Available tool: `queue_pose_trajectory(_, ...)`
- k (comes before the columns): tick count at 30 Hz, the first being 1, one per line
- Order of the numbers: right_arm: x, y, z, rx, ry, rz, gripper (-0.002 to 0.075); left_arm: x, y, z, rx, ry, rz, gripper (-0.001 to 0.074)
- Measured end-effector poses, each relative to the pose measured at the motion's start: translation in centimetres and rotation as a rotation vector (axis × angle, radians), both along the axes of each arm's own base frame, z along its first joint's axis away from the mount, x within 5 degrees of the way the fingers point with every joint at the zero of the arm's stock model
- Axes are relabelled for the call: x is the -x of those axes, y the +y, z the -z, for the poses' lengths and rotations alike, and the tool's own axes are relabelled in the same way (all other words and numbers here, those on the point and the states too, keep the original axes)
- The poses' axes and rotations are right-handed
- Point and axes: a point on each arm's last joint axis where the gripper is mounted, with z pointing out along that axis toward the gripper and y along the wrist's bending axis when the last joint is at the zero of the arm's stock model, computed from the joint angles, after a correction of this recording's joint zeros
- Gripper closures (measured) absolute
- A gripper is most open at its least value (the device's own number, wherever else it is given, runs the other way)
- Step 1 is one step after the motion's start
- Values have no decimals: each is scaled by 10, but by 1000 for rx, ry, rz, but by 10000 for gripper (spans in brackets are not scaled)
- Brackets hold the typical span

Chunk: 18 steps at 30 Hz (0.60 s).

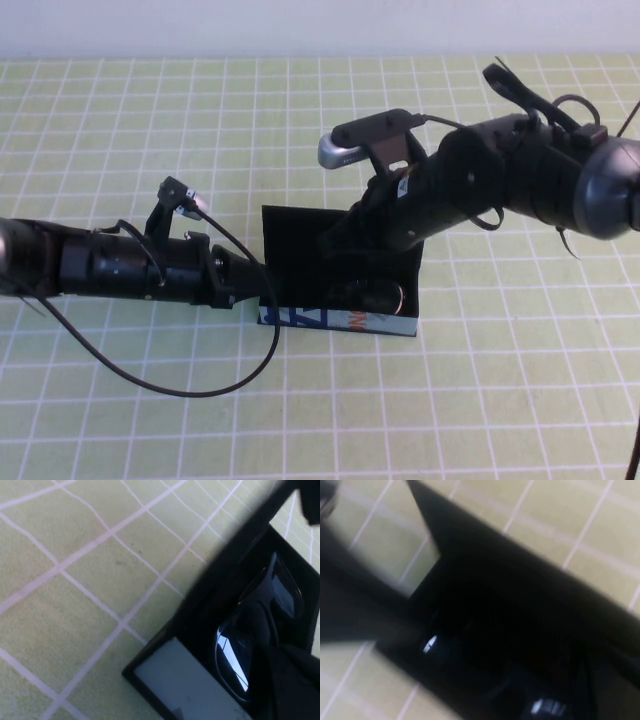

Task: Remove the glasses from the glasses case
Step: Pick up the glasses from the glasses case

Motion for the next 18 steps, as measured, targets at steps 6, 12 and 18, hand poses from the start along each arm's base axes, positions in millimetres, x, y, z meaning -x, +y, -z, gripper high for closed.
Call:
queue_pose_trajectory(6, -30, 5, 7, 6, 15, 23, 742, 0, 0, 0, -1, 2, 0, 739)
queue_pose_trajectory(12, -49, 10, 29, 43, 89, 26, 742, 0, 0, 0, 0, 4, 0, 739)
queue_pose_trajectory(18, -53, 10, 34, 68, 120, 14, 742, 0, 0, 1, 1, 5, 1, 739)
